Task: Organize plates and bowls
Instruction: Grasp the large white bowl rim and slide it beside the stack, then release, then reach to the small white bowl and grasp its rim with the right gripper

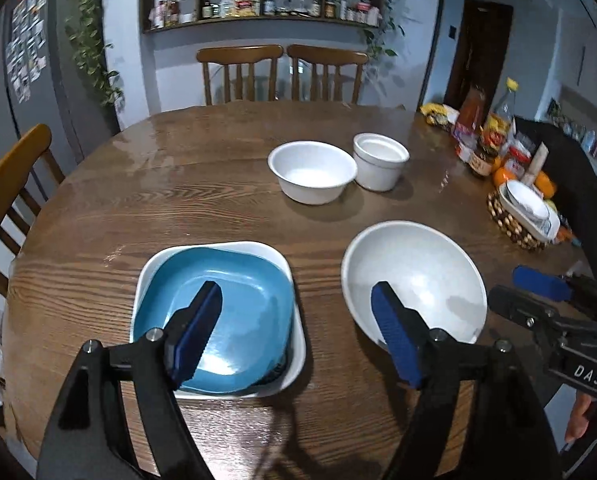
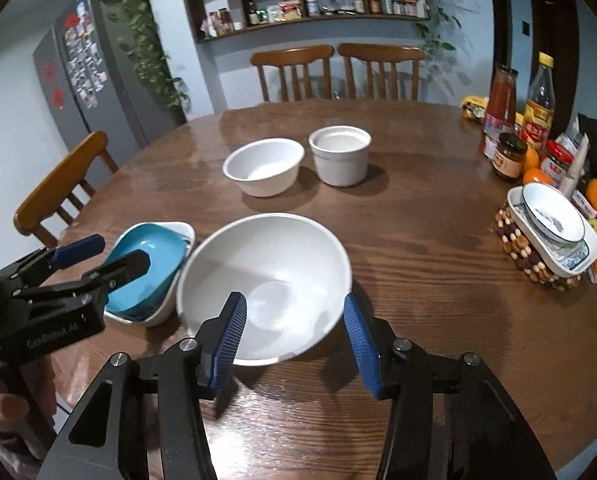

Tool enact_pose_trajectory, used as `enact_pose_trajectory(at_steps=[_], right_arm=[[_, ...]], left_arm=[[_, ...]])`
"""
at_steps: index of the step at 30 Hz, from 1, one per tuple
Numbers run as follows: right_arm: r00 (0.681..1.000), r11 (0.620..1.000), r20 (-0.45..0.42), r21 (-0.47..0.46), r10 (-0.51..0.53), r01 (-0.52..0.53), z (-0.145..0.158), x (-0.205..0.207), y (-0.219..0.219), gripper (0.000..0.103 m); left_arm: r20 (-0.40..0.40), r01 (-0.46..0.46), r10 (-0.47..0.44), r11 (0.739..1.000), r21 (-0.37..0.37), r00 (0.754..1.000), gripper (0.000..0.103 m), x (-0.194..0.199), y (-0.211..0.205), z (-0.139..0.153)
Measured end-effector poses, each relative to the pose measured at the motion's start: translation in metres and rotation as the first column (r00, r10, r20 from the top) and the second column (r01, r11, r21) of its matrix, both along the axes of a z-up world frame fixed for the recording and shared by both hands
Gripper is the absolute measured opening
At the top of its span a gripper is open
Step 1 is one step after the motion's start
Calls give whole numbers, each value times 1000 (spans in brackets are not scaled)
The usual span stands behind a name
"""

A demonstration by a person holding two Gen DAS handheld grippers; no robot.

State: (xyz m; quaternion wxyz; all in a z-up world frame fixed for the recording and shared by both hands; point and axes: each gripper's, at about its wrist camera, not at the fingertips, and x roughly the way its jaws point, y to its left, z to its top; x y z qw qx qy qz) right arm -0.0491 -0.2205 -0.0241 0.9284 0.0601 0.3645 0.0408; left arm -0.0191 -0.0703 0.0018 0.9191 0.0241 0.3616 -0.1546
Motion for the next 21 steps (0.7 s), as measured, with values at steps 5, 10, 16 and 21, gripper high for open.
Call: enact_pose_trajectory(at_steps=[5, 10, 16, 21], right_arm=[[1000, 1000, -8, 10, 14, -14, 3, 13, 4, 52], [1000, 999, -11, 46, 19, -19, 11, 35, 6, 52], [998, 988, -64, 152, 0, 10, 20, 84, -4, 52], [989, 974, -145, 222, -9, 41, 13, 134, -11, 52]], left_arm=[[-14, -37, 36, 998, -43, 999, 77, 11, 15, 3], [-40, -52, 50, 997, -63, 998, 77, 41, 16, 8], [-89, -63, 57, 995, -71, 994, 77, 87, 5, 11], [-142, -87, 78, 994, -60, 987, 77, 133, -8, 3]])
